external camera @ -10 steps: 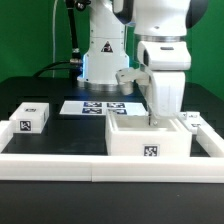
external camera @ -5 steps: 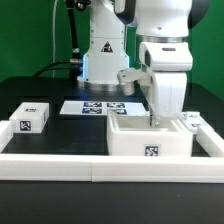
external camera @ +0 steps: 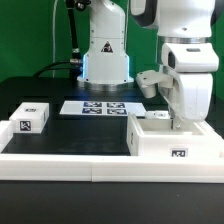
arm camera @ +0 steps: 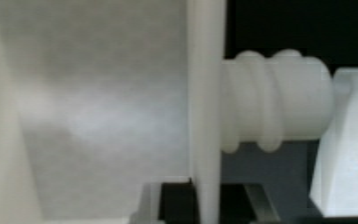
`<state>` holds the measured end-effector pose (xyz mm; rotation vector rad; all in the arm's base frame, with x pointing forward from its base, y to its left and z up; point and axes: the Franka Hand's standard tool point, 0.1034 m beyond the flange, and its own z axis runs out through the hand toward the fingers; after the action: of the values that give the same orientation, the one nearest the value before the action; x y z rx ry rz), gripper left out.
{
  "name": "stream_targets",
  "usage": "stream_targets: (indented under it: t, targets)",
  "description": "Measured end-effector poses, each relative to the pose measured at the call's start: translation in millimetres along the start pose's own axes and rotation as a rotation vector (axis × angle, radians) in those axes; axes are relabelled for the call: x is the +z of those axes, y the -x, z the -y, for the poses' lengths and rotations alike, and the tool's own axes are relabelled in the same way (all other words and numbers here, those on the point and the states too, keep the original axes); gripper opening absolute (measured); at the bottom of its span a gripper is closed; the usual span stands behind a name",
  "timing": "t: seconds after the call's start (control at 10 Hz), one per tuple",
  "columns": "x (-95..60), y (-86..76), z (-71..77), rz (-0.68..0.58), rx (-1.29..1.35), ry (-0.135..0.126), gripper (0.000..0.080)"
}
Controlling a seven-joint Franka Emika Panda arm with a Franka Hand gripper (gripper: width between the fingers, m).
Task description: Assemble cabinet
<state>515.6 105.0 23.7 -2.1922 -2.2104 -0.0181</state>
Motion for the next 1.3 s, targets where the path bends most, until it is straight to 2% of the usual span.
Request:
stream_targets:
  t: [0.2,0.5,0.6,0.7,0.8,0.9,1.0,1.1,1.2,1.3]
  targets:
    - [0.5,-7.4,-2.1,-0.001,0.004,-0.002,0.0040]
    - [0.6,-8.2,-2.1,-0.001,0.008,-0.001,0.0040]
    - [0.8,-7.8,-2.0,-0.001,0.009,-0.002,0.0153]
    - [0.9,-7.5,-1.9,-0.001,0.009,-0.002,0.0153]
    - [1.0,-7.3,-1.9,-0.001,0.009,-0.002,0.0291]
    - [1.1,-7.1,-1.8,-0.001,0.010,-0.002,0.0474]
    - [1.1,-7.0,-1.8,-0.001,0.010,-0.002,0.0609]
    - [1.1,-6.8,-1.8,0.000,0.010,-0.003,0.0609]
    - [1.2,-6.7,-1.8,0.000,0.011,-0.003,0.0754]
    - [1.2,-6.5,-1.8,0.000,0.011,-0.003,0.0785]
